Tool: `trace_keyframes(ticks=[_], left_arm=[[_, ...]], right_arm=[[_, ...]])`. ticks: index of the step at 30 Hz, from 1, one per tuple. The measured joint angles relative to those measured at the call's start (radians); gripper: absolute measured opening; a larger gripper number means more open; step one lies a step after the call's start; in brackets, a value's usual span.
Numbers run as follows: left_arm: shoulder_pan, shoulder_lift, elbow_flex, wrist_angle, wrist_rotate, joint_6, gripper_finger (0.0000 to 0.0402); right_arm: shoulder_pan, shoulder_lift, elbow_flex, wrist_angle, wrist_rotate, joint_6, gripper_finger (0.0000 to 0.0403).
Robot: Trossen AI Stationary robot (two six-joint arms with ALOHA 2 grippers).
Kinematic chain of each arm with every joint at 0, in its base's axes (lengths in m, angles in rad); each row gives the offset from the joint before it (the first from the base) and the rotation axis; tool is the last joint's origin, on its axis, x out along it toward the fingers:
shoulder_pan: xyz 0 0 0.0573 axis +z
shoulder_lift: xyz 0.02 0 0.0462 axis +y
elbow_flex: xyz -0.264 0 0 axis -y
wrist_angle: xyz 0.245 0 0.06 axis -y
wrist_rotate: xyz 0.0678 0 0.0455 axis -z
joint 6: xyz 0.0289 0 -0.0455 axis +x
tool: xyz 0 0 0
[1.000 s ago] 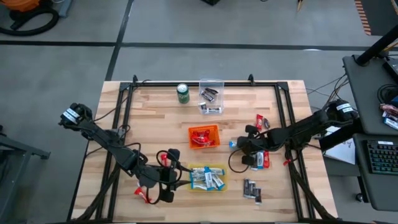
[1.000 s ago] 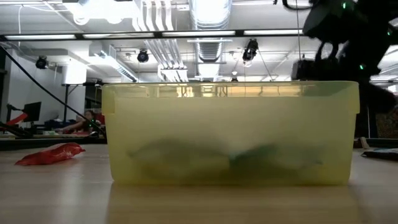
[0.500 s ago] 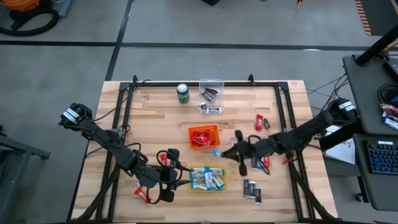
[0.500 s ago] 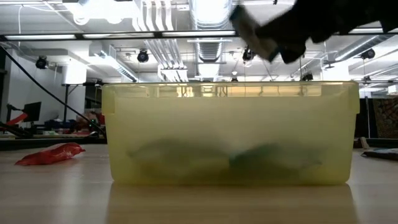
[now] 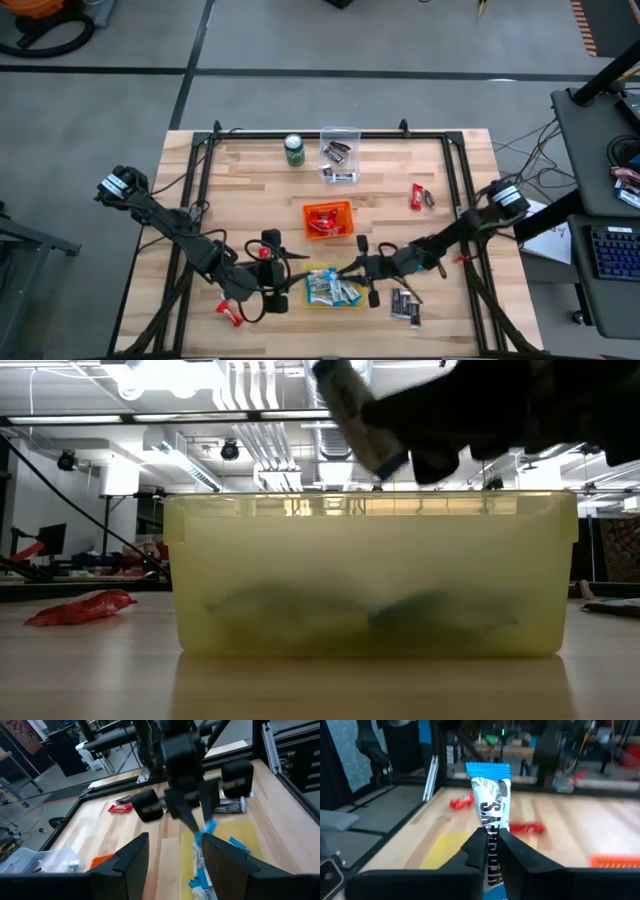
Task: Sort candy
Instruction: Put the white candy into the yellow bin, then put the red candy into the orange bin
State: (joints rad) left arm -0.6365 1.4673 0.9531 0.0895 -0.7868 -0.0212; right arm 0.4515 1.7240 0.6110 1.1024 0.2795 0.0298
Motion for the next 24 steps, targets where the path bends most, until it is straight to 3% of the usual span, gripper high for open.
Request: trace_keyframes(ticks=[6, 10, 13, 16, 21, 24], left_arm=[[0.0, -0.003, 0.0, -0.008, 0.0, -0.057, 0.0166], [0.0, -0.004, 0.001, -0.092, 0.005, -0.227, 0.0166], [0.0, -0.004, 0.002, -0.232, 0.012, -0.454, 0.0166], [0.002, -0.001, 0.002, -0.461, 0.021, -0.789, 0.0166], [0.033, 0.044, 0.002, -0.933, 0.2, -1.413, 0.0163], [0.033, 0.092, 0.002, -1.034, 0.275, -1.521, 0.0157]], right_arm=[[0.0, 0.022, 0.022, -0.033, 0.01, 0.047, 0.0134], [0.0, -0.007, 0.022, -0.059, 0.01, 0.038, 0.0179], [0.0, -0.033, 0.022, -0.085, 0.01, 0.033, 0.0197], [0.0, -0.058, 0.022, -0.122, 0.011, 0.031, 0.02], [0.0, -0.081, 0.022, -0.133, 0.011, 0.031, 0.0196], [0.0, -0.087, 0.022, -0.134, 0.01, 0.031, 0.0194]])
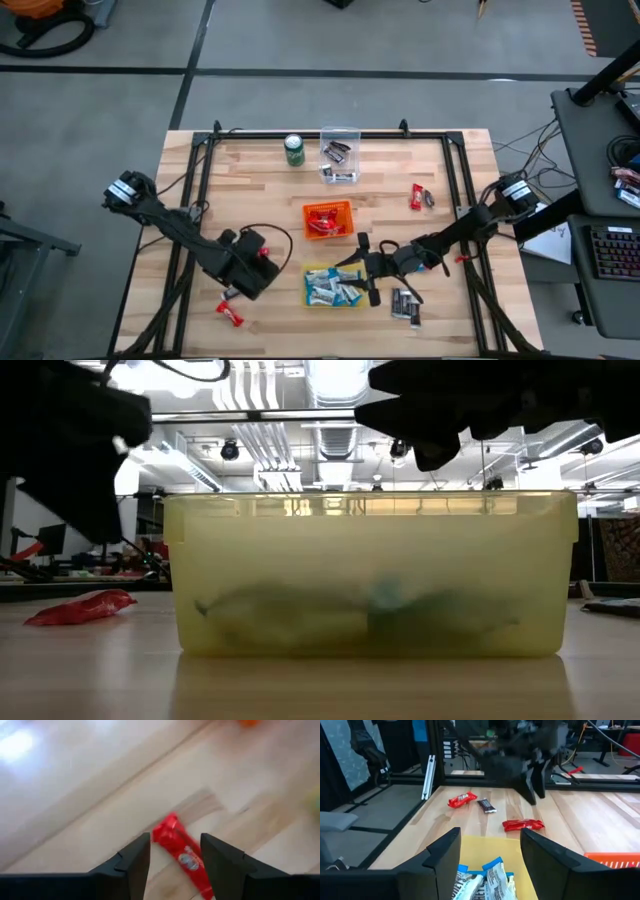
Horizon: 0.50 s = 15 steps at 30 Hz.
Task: Sort candy
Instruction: Put the red candy into the orange bin
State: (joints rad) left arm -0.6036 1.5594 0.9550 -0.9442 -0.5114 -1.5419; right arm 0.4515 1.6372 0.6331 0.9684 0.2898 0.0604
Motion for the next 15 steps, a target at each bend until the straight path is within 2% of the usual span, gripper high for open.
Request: trace_keyframes(ticks=[6, 11, 15], left_arm=[[0.003, 0.058, 0.0, 0.081, 0.039, -0.015, 0.0152], [0.004, 0.109, 0.0, 0.098, 0.161, -0.073, 0.0152], [0.007, 0.144, 0.0, 0.099, 0.163, -0.073, 0.0152]], right_arm=[[0.0, -0.005, 0.0, -0.002, 0.0, -0.009, 0.0194], [0.0, -0.01, 0.0, -0.007, 0.0, -0.032, 0.0194], [-0.004, -0.014, 0.0, -0.008, 0.0, -0.057, 0.0194]])
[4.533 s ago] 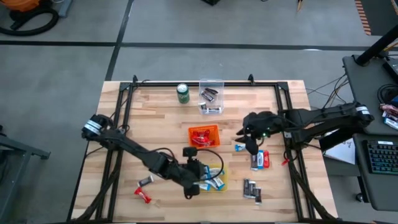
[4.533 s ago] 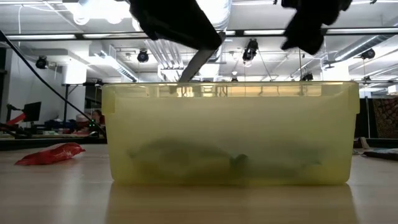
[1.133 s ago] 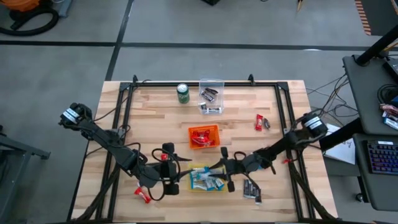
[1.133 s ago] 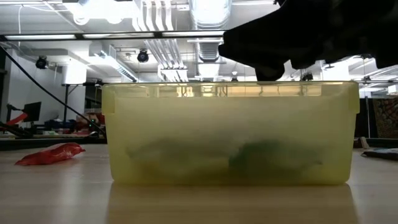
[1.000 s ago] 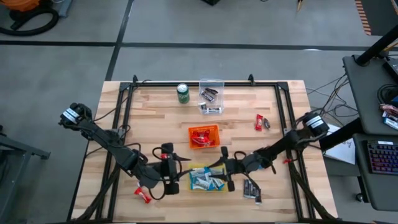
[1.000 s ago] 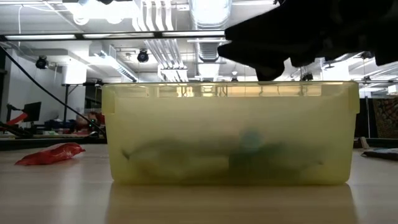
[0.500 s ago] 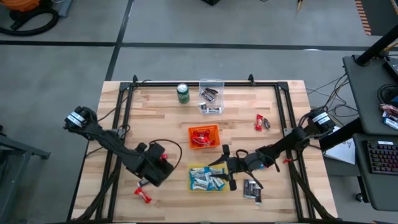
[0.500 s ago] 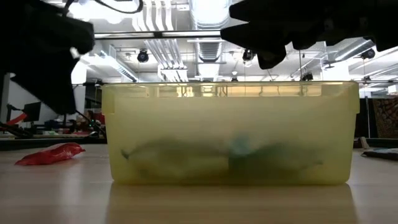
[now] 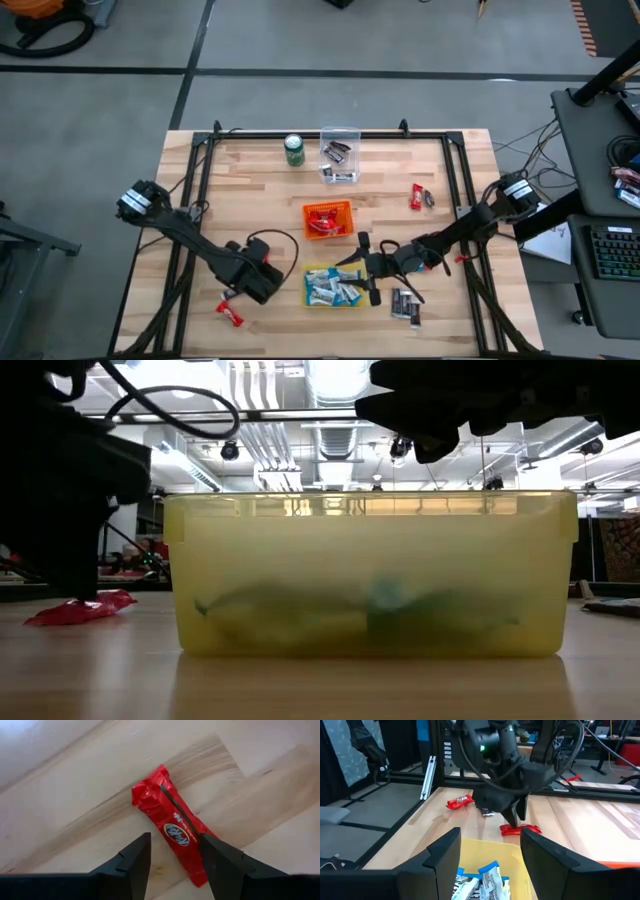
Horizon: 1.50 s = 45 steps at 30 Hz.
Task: Sort candy
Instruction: Put the red candy into the orange bin
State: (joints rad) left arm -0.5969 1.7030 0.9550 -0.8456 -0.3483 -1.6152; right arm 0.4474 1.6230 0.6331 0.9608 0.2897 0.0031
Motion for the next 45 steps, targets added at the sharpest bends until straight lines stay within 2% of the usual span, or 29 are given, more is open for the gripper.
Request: trace_keyframes(ticks=[4, 7, 10, 14, 16, 22, 28, 34, 38, 42, 45], left_arm=[[0.003, 0.013, 0.002, 0.002, 0.001, 0.007, 0.015], [0.004, 0.016, 0.002, 0.005, 0.001, 0.022, 0.0132], [0.004, 0.017, 0.002, 0.016, 0.001, 0.047, 0.0095], [0.004, 0.017, 0.002, 0.05, 0.008, 0.102, 0.0026], [0.005, 0.016, 0.002, 0.058, 0.009, 0.112, 0.0008], [-0.001, -0.002, 0.015, 0.06, 0.028, 0.191, 0.0002], [-0.005, -0.037, 0.05, 0.054, -0.05, 0.33, 0.0], [0.011, -0.079, 0.105, 0.056, -0.188, 0.601, 0.0], [0.083, -0.114, 0.152, 0.101, -0.324, 0.867, 0.0], [0.211, -0.112, 0.164, 0.274, -0.31, 1.221, 0.0], [0.307, -0.092, 0.163, 0.411, -0.228, 1.438, 0.0]], right_arm=[[-0.008, -0.015, 0.0, -0.014, 0.0, 0.003, 0.0194], [-0.009, -0.027, 0.0, -0.033, -0.001, -0.003, 0.0194], [-0.009, -0.03, 0.0, -0.033, -0.001, -0.004, 0.0194], [-0.009, -0.031, 0.0, -0.037, -0.001, -0.004, 0.0194], [-0.009, -0.031, 0.0, -0.037, -0.001, -0.004, 0.0194], [-0.009, -0.031, 0.0, -0.038, -0.01, -0.008, 0.0194], [-0.009, -0.031, 0.0, -0.04, -0.011, -0.024, 0.0194], [-0.009, -0.031, 0.0, -0.043, -0.011, -0.028, 0.0194], [-0.009, -0.031, 0.0, -0.042, -0.01, -0.03, 0.0194], [-0.009, -0.038, -0.001, -0.049, -0.009, -0.041, 0.0194], [-0.009, -0.07, -0.001, -0.088, 0.002, -0.034, 0.0194]])
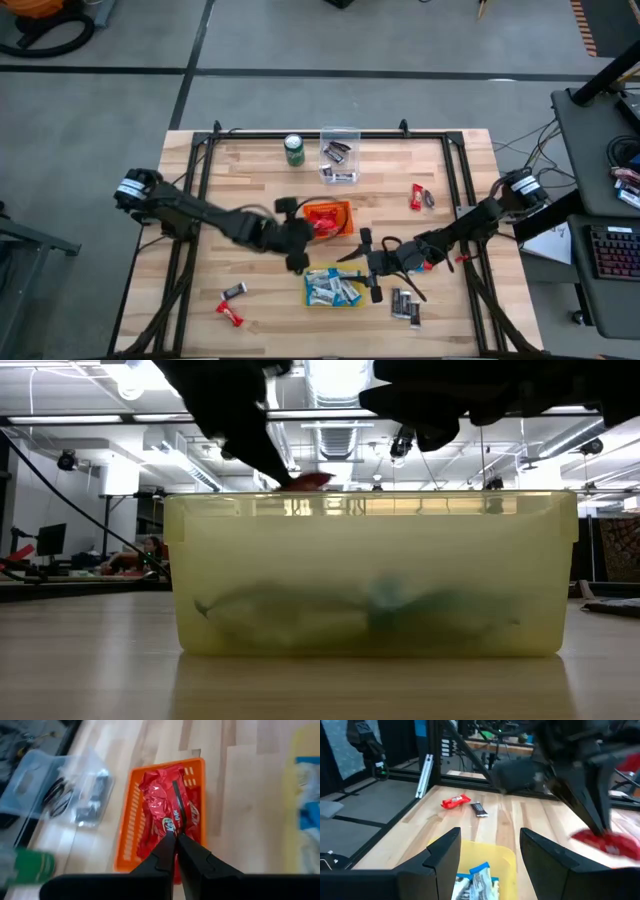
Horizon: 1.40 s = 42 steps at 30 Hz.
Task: Sort candy
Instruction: Put the red candy into the orange bin, then adjust the red candy in the orange bin
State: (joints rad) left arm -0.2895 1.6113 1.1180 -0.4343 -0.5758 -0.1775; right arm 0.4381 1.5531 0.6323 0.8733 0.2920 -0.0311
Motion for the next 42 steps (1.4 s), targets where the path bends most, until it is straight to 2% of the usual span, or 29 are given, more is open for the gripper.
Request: trace_keyframes(ticks=[3, 6, 10, 14, 17, 25, 30, 34, 42], left_arm=[[0.075, 0.018, -0.002, 0.066, 0.076, 0.126, 0.0], [0.127, 0.021, -0.002, 0.091, 0.088, 0.194, 0.0], [0.172, 0.024, -0.004, 0.091, 0.09, 0.24, 0.0], [0.197, 0.024, -0.011, 0.112, 0.153, 0.285, 0.0], [0.203, 0.024, -0.022, 0.153, 0.175, 0.296, 0.0], [0.194, 0.024, -0.032, 0.165, 0.175, 0.295, 0.0], [0.166, 0.015, -0.032, 0.03, 0.183, 0.297, 0.0], [0.161, 0.016, -0.035, -0.07, 0.272, 0.294, 0.0], [0.182, 0.061, -0.035, -0.03, 0.299, 0.292, 0.0]], right_arm=[[0.0, -0.071, 0.0, -0.13, 0.023, 0.071, 0.0194], [0.0, -0.174, 0.0, -0.334, 0.025, 0.197, 0.0194], [0.0, -0.322, 0.0, -0.641, 0.024, 0.425, 0.0194], [0.003, -0.445, 0.0, -0.916, 0.022, 0.659, 0.0194], [0.015, -0.508, 0.0, -1.058, 0.021, 0.752, 0.0194], [0.027, -0.537, 0.0, -1.114, 0.022, 0.791, 0.0194], [0.027, -0.537, 0.0, -1.13, 0.019, 0.802, 0.0194], [0.027, -0.535, 0.0, -1.139, 0.021, 0.805, 0.0194], [0.026, -0.506, 0.0, -1.141, 0.023, 0.806, 0.0194]])
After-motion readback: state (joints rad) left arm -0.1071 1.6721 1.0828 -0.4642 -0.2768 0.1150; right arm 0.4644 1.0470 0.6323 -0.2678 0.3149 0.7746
